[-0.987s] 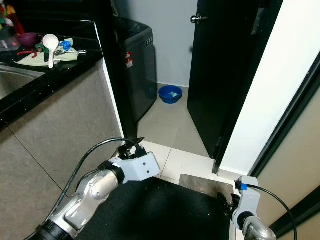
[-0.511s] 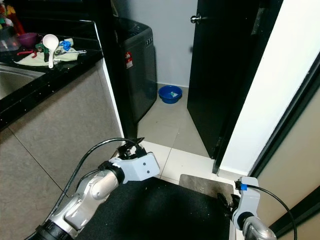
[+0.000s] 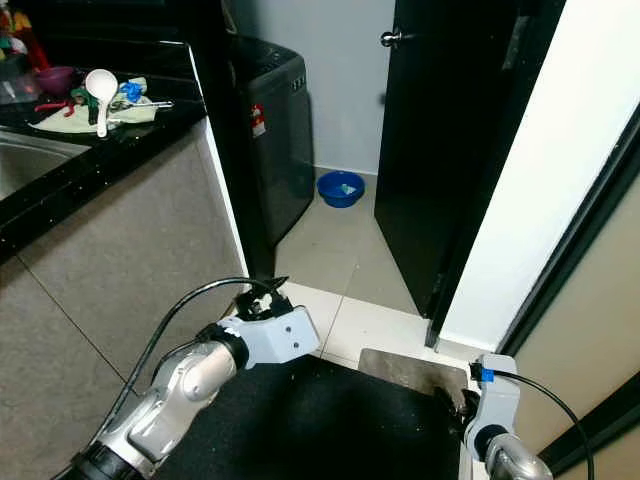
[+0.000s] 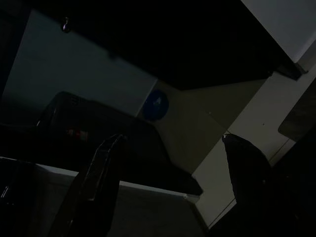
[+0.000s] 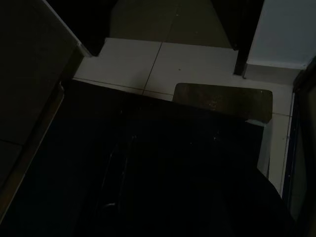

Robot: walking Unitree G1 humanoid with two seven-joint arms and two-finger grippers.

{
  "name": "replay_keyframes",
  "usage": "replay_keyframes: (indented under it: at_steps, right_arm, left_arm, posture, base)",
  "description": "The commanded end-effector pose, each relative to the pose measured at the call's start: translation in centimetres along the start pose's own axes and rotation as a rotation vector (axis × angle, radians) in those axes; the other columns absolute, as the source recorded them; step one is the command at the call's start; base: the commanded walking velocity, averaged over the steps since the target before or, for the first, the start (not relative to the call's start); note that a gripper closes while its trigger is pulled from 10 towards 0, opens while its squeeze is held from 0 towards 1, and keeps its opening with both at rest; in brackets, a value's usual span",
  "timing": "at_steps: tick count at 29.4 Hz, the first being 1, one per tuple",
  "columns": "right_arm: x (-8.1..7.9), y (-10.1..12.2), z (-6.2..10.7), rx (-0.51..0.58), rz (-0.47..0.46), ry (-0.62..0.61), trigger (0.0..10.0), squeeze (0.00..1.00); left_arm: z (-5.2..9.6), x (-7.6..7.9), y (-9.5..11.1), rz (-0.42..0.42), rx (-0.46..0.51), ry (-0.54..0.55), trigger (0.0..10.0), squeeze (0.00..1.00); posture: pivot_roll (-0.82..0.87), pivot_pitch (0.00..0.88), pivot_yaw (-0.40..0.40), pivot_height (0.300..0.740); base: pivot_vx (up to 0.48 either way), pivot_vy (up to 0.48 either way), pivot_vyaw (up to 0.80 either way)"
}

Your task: Kitchen organization

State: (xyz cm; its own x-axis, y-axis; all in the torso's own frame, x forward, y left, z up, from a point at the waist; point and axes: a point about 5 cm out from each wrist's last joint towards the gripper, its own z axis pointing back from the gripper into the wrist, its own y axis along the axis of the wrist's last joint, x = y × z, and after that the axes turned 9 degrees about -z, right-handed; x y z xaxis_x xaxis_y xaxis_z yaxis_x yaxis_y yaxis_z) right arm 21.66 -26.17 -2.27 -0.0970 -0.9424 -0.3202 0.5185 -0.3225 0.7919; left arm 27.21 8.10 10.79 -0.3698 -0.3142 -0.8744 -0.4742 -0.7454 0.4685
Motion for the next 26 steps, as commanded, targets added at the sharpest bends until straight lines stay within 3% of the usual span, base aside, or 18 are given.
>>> replay_keyframes:
  at_steps: [1, 26]
  right_arm:
    - [-0.12, -0.47, 0.03, -0.014, -0.004, 0.002, 10.0, 0.00]
    - [-0.22, -0.25, -0.22, -0.008, -0.008, -0.002, 10.0, 0.00]
  left_arm:
    - [0.31, 0.07, -0.46, -0.014, -0.021, -0.006, 10.0, 0.00]
    - [0.11, -0.04, -0.72, -0.012, -0.024, -0.005, 10.0, 0.00]
  posture:
    - [-0.08, 0.000, 0.002, 0.740]
    - [-0.06, 0.000, 0.008, 0.740]
  base:
    - [0.000, 0.000, 0.00]
    - [0.000, 0.000, 0.00]
